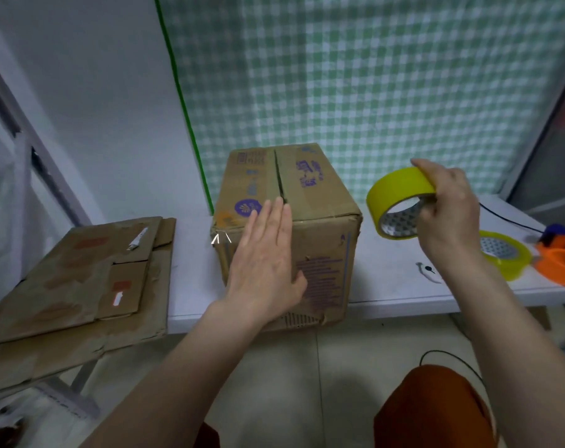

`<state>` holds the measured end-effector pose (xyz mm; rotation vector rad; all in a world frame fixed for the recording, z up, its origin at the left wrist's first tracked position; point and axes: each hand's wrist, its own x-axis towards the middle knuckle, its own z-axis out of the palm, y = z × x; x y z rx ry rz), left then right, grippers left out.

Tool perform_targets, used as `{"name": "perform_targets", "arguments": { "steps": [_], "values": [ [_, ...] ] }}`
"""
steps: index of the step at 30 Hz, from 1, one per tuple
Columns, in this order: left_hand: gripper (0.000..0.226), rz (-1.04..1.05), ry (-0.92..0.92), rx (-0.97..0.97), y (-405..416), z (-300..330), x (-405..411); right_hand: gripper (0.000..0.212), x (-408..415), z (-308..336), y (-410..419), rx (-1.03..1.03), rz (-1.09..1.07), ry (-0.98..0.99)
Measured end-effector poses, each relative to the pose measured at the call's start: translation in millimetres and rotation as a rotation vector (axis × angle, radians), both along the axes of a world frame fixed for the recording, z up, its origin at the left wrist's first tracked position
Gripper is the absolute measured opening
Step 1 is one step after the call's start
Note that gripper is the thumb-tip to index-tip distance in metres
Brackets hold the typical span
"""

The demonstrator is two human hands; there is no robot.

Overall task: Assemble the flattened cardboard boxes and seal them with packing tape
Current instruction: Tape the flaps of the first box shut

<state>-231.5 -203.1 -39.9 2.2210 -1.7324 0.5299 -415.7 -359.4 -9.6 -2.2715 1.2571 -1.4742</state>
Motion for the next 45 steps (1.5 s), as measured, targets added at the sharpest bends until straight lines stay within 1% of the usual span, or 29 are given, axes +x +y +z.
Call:
{"name": "perform_targets", "arguments": {
  "steps": [2, 4, 7, 8, 10, 12, 14, 17, 19, 20, 21, 23, 24, 25, 27, 30, 31, 33, 35, 36, 37, 39, 41, 43, 45],
  "values": [
    [0.103, 0.026, 0.001, 0.004, -1.9, 0.2, -4.1, 0.060, 1.2, -7.2, -4.3, 0.050, 0.002, 0.020],
    [0.103, 0.080, 0.004, 0.026, -4.6, 1.7, -11.7, 0.059, 4.7, -11.2, -5.0, 0.055, 0.007, 0.020],
    [0.097, 0.142, 0.029, 0.062, -11.9, 6.7, -25.6, 0.059, 4.2, -13.9, -9.3, 0.077, 0.000, 0.025],
    [0.096, 0.125, 0.024, 0.059, -16.2, 8.1, -30.6, 0.059, 4.1, -14.8, -10.8, 0.088, -0.004, 0.034],
    [0.094, -0.005, 0.000, 0.014, -27.3, 8.8, -39.9, 0.060, 5.9, -16.7, -10.7, 0.083, 0.002, 0.057],
    [0.092, -0.113, -0.028, 0.012, -37.4, 6.8, -46.3, 0.061, 5.7, -20.0, -10.7, 0.078, 0.014, 0.062],
    [0.093, -0.105, -0.056, 0.030, -42.4, 2.1, -47.2, 0.060, 2.9, -26.6, -15.8, 0.128, 0.039, 0.012],
    [0.097, -0.077, -0.118, 0.027, -42.9, -6.1, -43.2, 0.050, 2.1, -42.8, -25.8, 0.352, 0.193, -0.169],
    [0.098, -0.087, -0.145, 0.020, -43.1, -9.3, -39.9, 0.046, -1.3, -52.5, -29.4, 0.428, 0.272, -0.214],
    [0.098, -0.088, -0.157, 0.011, -44.3, -10.7, -38.5, 0.047, -4.8, -56.0, -31.0, 0.421, 0.271, -0.190],
    [0.098, -0.085, -0.167, 0.004, -45.6, -11.8, -37.6, 0.051, -8.6, -58.9, -34.5, 0.383, 0.231, -0.119],
    [0.096, -0.077, -0.183, 0.016, -47.2, -12.7, -38.2, 0.056, -17.4, -65.5, -40.1, 0.276, 0.099, 0.090],
    [0.096, -0.070, -0.184, 0.018, -47.5, -13.0, -38.2, 0.056, -19.9, -69.5, -43.2, 0.254, 0.075, 0.135],
    [0.096, -0.058, -0.184, 0.013, -47.1, -12.5, -38.0, 0.055, -20.1, -71.7, -45.0, 0.259, 0.082, 0.132],
    [0.096, -0.029, -0.192, 0.020, -44.6, -12.2, -38.1, 0.051, -18.4, -77.0, -48.8, 0.314, 0.111, 0.065],
    [0.095, -0.028, -0.208, 0.031, -44.0, -11.7, -38.7, 0.040, -21.8, -82.6, -52.9, 0.415, 0.159, -0.039],
    [0.095, -0.030, -0.208, 0.030, -44.5, -11.5, -39.4, 0.039, -23.8, -83.2, -52.0, 0.417, 0.152, -0.033],
    [0.096, -0.025, -0.209, 0.027, -45.1, -11.0, -39.6, 0.041, -27.9, -83.2, -50.5, 0.371, 0.094, 0.041],
    [0.096, -0.024, -0.202, 0.030, -43.5, -10.2, -38.1, 0.048, -32.1, -82.3, -49.5, 0.317, 0.008, 0.214],
    [0.095, -0.027, -0.191, 0.041, -41.5, -9.2, -37.7, 0.049, -34.5, -82.6, -49.1, 0.300, -0.009, 0.265],
    [0.094, -0.030, -0.174, 0.048, -40.0, -6.3, -38.3, 0.049, -36.6, -82.0, -49.8, 0.291, 0.004, 0.257],
    [0.090, -0.033, -0.129, 0.085, -38.3, 1.0, -43.4, 0.046, -40.0, -78.9, -52.5, 0.314, 0.064, 0.144],
    [0.083, -0.041, -0.049, 0.127, -40.2, 11.6, -49.6, 0.044, -42.8, -74.9, -55.2, 0.363, 0.117, 0.072],
    [0.071, -0.058, 0.038, 0.112, -46.3, 29.2, -56.3, 0.044, -46.4, -70.9, -57.0, 0.417, 0.163, 0.042],
    [0.057, -0.083, 0.091, 0.054, -62.8, 49.0, -59.5, 0.044, -50.5, -66.0, -58.9, 0.446, 0.184, 0.007]
  ]
}}
